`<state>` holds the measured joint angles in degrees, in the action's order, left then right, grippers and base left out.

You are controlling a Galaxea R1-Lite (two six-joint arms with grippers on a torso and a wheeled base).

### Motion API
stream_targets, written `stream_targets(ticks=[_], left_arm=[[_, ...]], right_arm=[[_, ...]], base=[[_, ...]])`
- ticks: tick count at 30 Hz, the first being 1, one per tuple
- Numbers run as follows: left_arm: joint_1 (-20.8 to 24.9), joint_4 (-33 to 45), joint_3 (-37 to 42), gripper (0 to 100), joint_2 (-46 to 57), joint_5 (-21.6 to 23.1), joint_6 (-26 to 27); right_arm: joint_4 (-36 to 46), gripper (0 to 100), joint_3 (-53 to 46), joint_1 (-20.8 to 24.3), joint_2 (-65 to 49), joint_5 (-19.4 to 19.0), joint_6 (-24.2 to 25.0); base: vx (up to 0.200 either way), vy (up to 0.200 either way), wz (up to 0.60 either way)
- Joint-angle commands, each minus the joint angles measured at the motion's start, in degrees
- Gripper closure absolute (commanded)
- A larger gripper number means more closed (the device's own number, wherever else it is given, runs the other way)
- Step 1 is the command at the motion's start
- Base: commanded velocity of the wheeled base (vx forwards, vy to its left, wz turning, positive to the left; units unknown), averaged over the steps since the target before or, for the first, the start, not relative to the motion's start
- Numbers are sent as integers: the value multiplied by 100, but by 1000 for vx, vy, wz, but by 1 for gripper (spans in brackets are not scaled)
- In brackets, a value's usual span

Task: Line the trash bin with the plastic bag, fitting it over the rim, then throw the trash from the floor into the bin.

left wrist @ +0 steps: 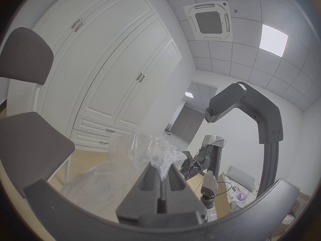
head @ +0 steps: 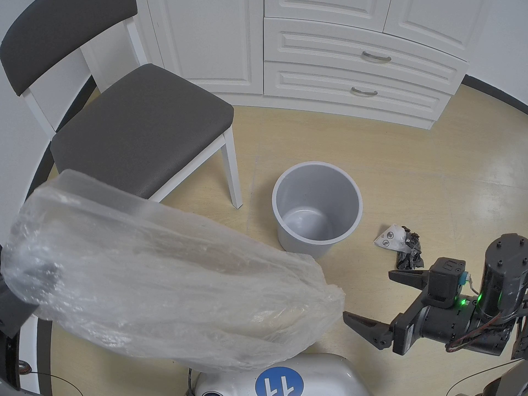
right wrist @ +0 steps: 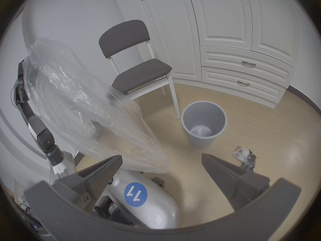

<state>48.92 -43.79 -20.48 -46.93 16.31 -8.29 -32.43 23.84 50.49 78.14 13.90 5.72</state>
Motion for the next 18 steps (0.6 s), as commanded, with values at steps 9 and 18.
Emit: stream_targets(ticks=[9, 18], left_arm=[[-5, -7, -9, 100, 176, 232, 3], [-23, -121, 27, 100, 264, 417, 12]], right_arm=[[-809, 0, -231, 101, 1274, 43, 158], [-2426, 0, -3, 101, 2284, 412, 835]], base=[[0, 0, 0], [0, 0, 0]])
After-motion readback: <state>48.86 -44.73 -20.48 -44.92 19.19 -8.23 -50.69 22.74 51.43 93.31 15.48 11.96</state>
